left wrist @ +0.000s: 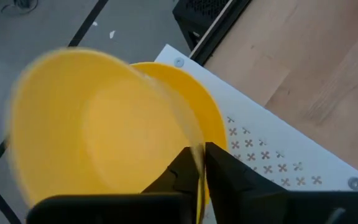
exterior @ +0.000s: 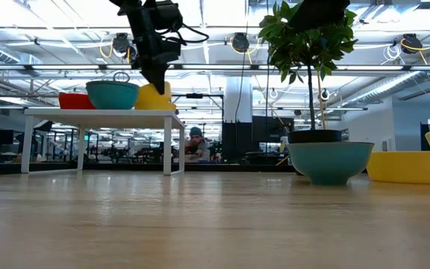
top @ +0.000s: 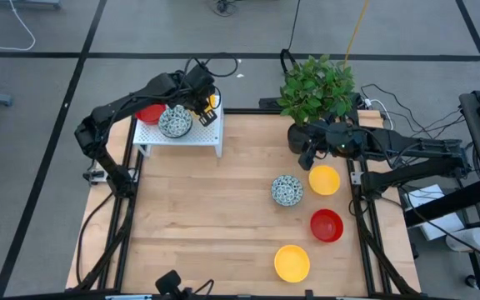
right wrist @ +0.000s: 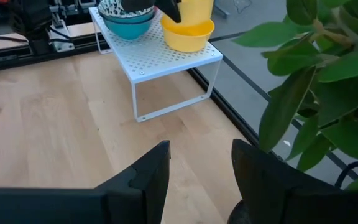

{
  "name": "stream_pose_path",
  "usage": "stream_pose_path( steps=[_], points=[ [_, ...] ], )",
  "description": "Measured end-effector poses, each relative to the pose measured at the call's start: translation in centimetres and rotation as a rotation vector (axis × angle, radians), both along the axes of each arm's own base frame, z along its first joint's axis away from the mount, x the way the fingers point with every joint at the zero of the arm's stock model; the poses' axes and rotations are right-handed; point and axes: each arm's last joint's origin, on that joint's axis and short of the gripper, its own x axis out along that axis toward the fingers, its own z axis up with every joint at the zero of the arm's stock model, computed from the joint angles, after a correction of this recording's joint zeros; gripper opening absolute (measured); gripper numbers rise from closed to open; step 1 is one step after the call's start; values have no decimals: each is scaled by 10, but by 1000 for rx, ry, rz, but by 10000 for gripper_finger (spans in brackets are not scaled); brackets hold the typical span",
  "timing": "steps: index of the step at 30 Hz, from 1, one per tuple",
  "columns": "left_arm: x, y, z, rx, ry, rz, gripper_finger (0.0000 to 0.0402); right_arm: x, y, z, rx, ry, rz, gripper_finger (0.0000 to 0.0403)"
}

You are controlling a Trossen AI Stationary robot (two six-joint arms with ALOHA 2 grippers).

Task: Pick & Place Mini bowls
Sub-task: Stack the yellow bowl on the yellow bowl on the shelf, then stack the red bowl on the red bowls on the shelf

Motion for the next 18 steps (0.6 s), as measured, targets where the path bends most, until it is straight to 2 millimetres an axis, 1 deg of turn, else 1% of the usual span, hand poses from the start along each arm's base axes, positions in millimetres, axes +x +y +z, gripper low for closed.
stream_pose_path(
  steps=[8, 14, 18],
  points=[
    [0, 0, 0, -1, -18, 27, 81, 0, 0, 0, 2, 1, 2, 160],
    [0, 1, 2, 18, -18, 38, 146, -1, 0, -1, 3, 15, 3, 160],
    [0, -4, 14, 49, -91, 22, 186, -1, 0, -2, 3, 26, 3, 160]
  ],
)
